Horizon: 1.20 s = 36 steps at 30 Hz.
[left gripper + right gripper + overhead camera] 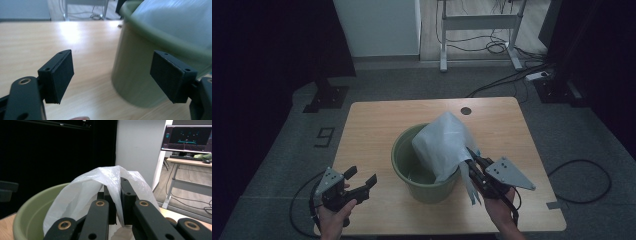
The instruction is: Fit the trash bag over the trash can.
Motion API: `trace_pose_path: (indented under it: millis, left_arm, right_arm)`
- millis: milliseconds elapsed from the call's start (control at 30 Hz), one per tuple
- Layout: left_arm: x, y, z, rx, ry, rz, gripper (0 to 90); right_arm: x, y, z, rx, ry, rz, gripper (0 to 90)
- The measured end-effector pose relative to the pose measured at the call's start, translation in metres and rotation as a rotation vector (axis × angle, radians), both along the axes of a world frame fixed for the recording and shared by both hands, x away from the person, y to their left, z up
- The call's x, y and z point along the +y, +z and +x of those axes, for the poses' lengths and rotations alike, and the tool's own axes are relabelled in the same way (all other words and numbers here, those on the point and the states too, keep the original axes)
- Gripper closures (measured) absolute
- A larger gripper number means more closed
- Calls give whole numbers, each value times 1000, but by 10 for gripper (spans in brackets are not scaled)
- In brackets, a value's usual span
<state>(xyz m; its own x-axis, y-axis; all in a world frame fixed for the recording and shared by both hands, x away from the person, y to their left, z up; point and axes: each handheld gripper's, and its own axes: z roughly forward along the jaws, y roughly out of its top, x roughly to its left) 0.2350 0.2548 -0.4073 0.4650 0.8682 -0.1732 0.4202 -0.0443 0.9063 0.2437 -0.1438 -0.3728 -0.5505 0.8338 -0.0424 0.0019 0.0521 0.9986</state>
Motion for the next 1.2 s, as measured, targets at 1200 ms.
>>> trace_pose_path:
  millis: [1200]
  left_arm:
    - [-49,23,-2,-44,-111,11,207]
  right_arm:
    - [37,-12,6,100,149,-108,809]
